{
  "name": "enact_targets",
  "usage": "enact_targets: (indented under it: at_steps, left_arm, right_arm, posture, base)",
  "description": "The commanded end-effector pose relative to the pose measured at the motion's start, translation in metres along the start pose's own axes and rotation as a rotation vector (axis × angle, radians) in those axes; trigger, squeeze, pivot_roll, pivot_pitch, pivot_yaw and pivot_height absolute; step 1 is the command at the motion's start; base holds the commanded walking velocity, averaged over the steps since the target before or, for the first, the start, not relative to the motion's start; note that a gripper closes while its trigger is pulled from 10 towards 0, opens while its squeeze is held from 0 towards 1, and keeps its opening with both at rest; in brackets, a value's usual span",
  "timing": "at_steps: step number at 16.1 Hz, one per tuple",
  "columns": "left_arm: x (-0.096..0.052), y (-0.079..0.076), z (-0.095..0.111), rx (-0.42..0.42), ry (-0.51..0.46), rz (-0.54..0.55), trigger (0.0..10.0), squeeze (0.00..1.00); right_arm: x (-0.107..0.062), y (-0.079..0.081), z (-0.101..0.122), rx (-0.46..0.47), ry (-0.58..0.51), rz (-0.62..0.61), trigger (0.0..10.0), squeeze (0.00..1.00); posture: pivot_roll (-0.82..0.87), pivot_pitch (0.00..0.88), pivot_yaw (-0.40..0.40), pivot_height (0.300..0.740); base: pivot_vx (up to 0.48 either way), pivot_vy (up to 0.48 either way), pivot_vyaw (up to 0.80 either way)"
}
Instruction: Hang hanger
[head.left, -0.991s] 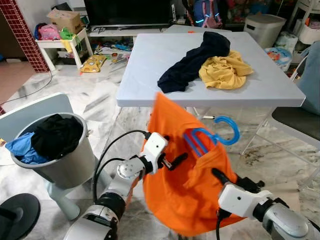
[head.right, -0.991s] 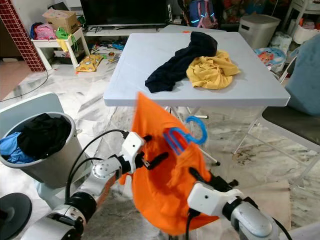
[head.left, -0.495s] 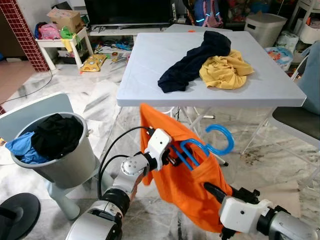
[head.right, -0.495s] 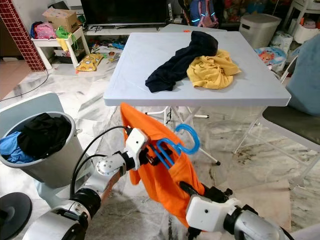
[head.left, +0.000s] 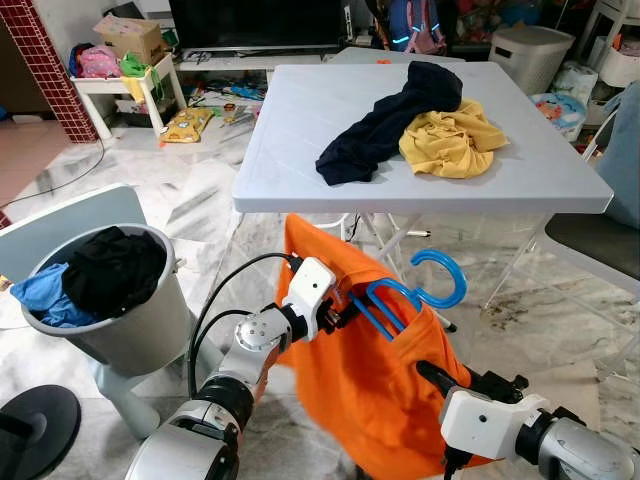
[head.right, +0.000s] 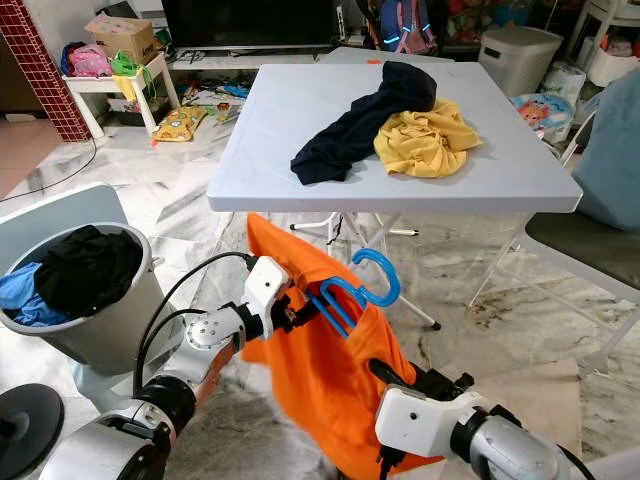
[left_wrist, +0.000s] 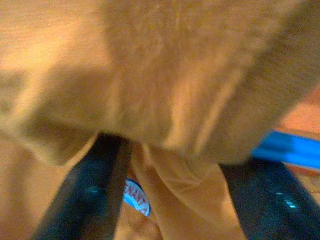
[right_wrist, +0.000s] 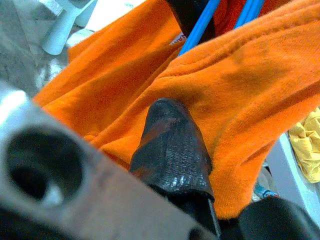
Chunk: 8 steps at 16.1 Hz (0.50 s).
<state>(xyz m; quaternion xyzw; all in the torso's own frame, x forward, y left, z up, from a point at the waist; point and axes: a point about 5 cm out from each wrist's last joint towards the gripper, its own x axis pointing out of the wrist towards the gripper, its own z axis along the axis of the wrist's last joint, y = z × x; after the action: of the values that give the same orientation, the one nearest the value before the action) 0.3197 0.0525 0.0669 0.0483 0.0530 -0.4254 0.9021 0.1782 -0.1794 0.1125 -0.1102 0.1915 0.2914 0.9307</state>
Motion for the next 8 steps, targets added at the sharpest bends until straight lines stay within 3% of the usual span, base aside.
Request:
enact_targets:
  at_steps: [1,8]
  left_arm:
    - [-0.0021,0.0036,0.0015,0.024,0.000,-0.006,0.0,0.00]
    - [-0.0051,0.0093,0.0029,0.020,-0.010,0.008,0.0,0.00]
  right_arm:
    - [-0.0001,-0.0021,0.0004,-0.017,0.001,-0.014,10.0,0.00]
    - [0.0011,-0.0119,-0.0077,-0.060,0.054,-0.086,10.0,0.00]
  posture:
    - [-0.09,0.000,0.030,0.740]
    - [-0.09,0.000,0.027,0.740]
  base:
    - [0.000,0.000,0.00]
    - [0.000,0.000,0.00]
